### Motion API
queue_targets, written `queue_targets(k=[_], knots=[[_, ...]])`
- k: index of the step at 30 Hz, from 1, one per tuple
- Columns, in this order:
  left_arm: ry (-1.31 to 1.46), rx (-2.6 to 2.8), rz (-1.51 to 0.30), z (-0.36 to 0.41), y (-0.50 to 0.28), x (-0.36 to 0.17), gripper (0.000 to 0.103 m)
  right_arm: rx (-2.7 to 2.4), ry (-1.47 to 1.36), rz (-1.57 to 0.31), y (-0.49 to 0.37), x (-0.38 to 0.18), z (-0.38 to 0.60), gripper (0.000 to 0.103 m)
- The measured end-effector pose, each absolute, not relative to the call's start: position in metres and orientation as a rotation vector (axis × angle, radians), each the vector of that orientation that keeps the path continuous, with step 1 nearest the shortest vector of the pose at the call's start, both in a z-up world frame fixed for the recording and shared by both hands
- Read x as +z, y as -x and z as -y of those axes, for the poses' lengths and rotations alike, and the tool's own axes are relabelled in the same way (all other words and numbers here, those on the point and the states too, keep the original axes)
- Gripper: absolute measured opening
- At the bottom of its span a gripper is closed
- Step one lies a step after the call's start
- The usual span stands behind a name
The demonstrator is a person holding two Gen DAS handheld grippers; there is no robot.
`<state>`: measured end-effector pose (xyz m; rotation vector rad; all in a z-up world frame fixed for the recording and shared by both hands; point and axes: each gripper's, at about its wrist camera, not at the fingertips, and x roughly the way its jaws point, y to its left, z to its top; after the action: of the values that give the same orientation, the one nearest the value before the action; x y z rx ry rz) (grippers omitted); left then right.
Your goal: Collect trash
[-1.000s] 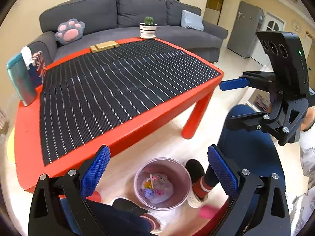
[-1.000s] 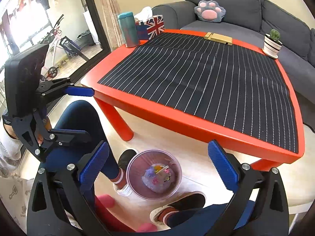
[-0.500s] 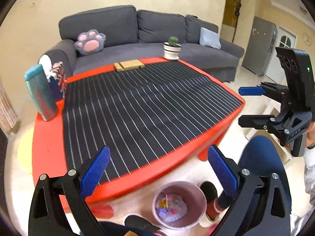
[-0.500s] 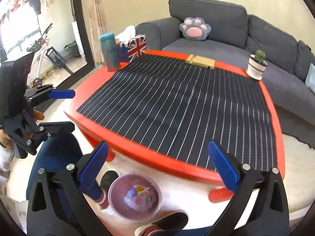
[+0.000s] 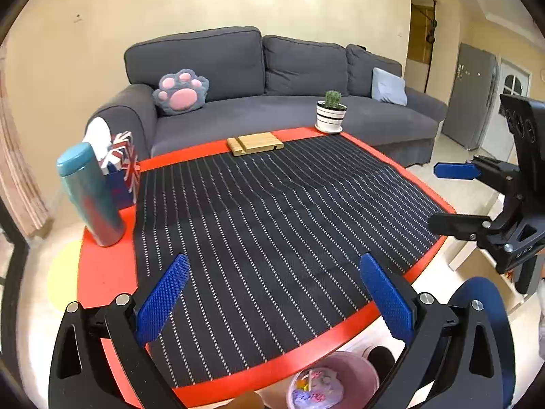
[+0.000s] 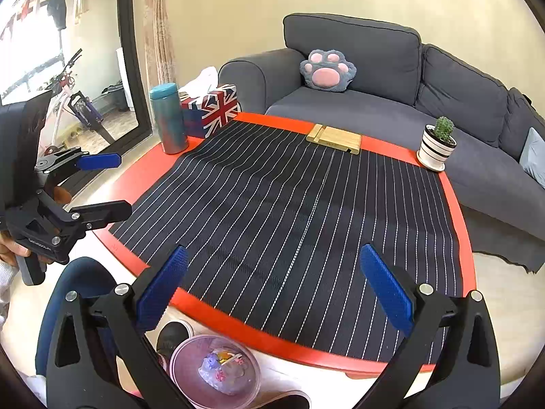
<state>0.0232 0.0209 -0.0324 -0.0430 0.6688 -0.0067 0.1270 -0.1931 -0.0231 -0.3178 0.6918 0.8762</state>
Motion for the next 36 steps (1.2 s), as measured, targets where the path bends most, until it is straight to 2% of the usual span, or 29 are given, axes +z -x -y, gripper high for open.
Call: queue_targets(k=[36], knots=[[0.046,0.067,-0.683,-0.030,-0.037,-0.036,0.097,0.853,0.329,-0.691,-0.140,-0.025,0.193,0.099]])
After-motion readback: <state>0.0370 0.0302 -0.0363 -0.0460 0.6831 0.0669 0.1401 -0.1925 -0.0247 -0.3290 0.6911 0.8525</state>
